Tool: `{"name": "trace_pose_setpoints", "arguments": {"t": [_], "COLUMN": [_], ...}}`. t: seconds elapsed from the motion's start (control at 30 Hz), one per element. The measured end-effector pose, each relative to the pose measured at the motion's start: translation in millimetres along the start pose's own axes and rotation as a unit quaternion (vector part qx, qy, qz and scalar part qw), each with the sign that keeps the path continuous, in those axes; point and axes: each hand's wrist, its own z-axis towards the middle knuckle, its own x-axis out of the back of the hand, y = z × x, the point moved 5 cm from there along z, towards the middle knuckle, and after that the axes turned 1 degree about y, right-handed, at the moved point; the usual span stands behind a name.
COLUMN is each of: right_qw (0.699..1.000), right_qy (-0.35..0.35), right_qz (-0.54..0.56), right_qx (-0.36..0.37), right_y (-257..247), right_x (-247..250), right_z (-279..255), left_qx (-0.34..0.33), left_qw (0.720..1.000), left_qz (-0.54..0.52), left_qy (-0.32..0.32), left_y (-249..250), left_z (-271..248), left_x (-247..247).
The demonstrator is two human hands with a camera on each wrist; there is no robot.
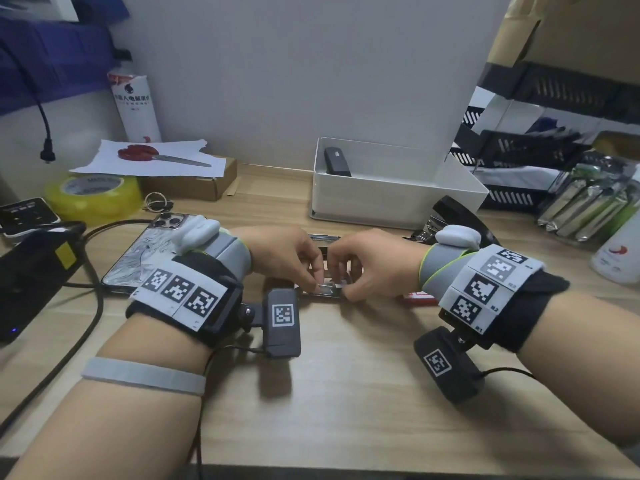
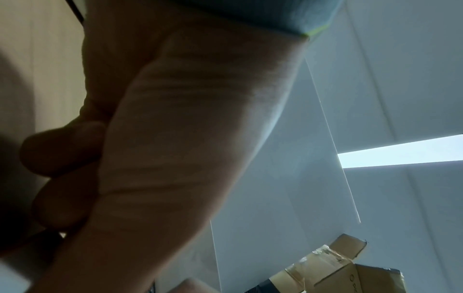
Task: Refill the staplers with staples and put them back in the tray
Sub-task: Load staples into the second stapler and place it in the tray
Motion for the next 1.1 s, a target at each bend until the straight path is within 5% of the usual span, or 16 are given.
{"name": "trace_pose_setpoints", "arguments": {"t": [0.3,0.53,0.83,0.93,1.1], "right_qw": [0.989,0.947,0.964,0.967,0.966], "right_qy": [0.048,0.129,0.183,0.185,0.198], "right_qz": [0.137,0.295,0.194,0.178,0.166], "right_qx": [-0.038,-0.019,0.006,0.003,0.002], "right_y": [14.7,22.7,-5.1,-8.5,-6.0], "right_x": [11.3,33.9,47.0,48.2,48.6], "right_z": [-2.1,6.0,42.0,45.9,47.1], "left_qx": [-0.030,-0.079,-0.016,-0.042,-0.067], "left_qw": [0.974,0.859,0.742,0.702,0.708], "left_qz": [-0.223,-0.506,-0.670,-0.710,-0.701], "left_qy": [0.005,-0.010,0.015,0.038,0.048], "left_y": [-11.1,-13.9,-13.9,-20.5,-34.1], "left_z": [-9.3,-3.7,-2.7,-2.4,2.0], "left_x": [11.1,11.3,12.2,14.6,14.6]}}
